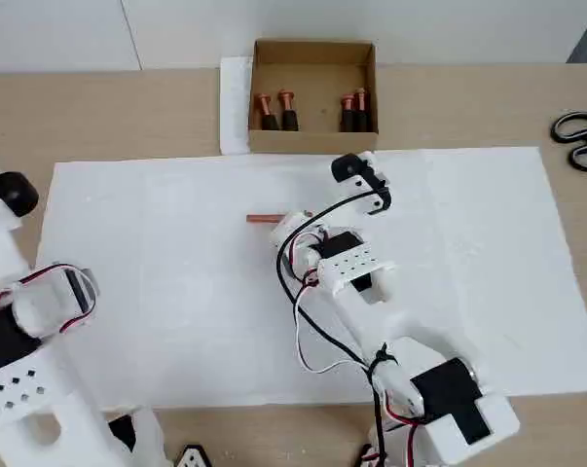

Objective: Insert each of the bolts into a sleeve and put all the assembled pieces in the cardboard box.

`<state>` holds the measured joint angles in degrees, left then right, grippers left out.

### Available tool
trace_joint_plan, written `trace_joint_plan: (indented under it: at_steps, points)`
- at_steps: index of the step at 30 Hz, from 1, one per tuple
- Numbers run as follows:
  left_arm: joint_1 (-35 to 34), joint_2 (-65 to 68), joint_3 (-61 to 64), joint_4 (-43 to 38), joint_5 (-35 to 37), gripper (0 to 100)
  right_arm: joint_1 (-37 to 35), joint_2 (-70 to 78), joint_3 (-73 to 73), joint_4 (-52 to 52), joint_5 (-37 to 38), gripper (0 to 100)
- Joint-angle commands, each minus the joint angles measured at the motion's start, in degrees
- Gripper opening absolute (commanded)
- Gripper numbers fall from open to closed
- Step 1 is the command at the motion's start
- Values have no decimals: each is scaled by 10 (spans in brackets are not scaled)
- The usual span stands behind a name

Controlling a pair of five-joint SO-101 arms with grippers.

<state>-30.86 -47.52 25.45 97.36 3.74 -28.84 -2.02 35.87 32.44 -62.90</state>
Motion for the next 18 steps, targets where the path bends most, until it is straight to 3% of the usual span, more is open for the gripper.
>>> trace_joint_plan:
  at_steps: [1, 18]
  points:
    - [-1, -9, 0, -7, -3, 167, -3, -2, -34, -5, 5, 172]
    - [-1, -9, 0, -7, -3, 167, -3, 57, -40, -68, 9, 172]
